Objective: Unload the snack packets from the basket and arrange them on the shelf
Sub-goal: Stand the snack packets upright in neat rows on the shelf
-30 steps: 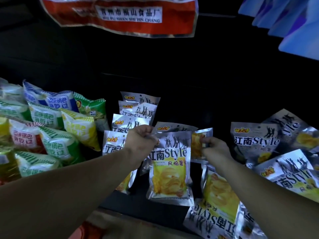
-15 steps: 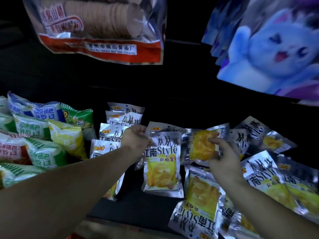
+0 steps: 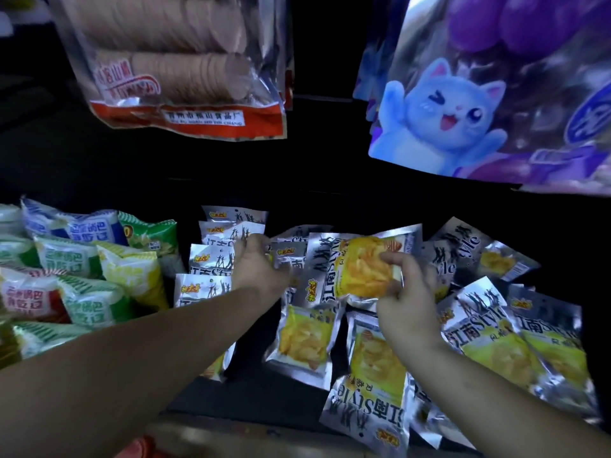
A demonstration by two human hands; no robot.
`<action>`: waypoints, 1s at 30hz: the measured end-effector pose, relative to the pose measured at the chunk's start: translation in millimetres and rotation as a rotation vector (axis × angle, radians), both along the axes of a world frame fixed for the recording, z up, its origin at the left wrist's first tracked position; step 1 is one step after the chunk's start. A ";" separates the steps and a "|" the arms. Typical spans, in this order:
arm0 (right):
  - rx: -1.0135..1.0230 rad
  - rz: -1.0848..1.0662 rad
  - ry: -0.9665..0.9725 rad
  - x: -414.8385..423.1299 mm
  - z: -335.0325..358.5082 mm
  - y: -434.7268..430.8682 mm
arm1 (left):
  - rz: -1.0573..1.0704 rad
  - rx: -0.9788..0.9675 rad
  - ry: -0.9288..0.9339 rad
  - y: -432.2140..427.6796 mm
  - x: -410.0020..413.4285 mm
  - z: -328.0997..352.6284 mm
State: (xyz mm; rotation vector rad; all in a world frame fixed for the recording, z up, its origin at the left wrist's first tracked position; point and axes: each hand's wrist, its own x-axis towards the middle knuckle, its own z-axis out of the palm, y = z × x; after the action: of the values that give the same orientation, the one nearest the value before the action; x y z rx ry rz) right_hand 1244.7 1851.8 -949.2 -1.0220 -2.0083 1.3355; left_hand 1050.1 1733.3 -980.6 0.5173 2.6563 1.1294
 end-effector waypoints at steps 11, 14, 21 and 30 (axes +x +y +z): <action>-0.132 0.000 0.017 -8.0 17.8 -42.9 | -0.126 0.280 -0.881 -29.8 24.3 7.2; -0.215 0.054 -0.045 -9.2 16.6 -59.7 | -0.028 0.439 -0.893 -34.3 25.9 9.4; -0.007 0.313 -0.353 -6.8 -3.2 -53.8 | -0.102 0.442 -0.522 -58.0 -2.3 23.2; -0.315 0.294 -0.319 -21.8 -35.7 -36.2 | -0.298 0.435 -0.659 -62.3 0.8 8.5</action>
State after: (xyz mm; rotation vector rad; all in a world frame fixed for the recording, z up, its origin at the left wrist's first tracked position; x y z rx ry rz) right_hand 1222.9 1815.6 -984.8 -1.1725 -2.2992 1.7836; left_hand 1050.9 1671.0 -972.0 0.4799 1.7247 1.4670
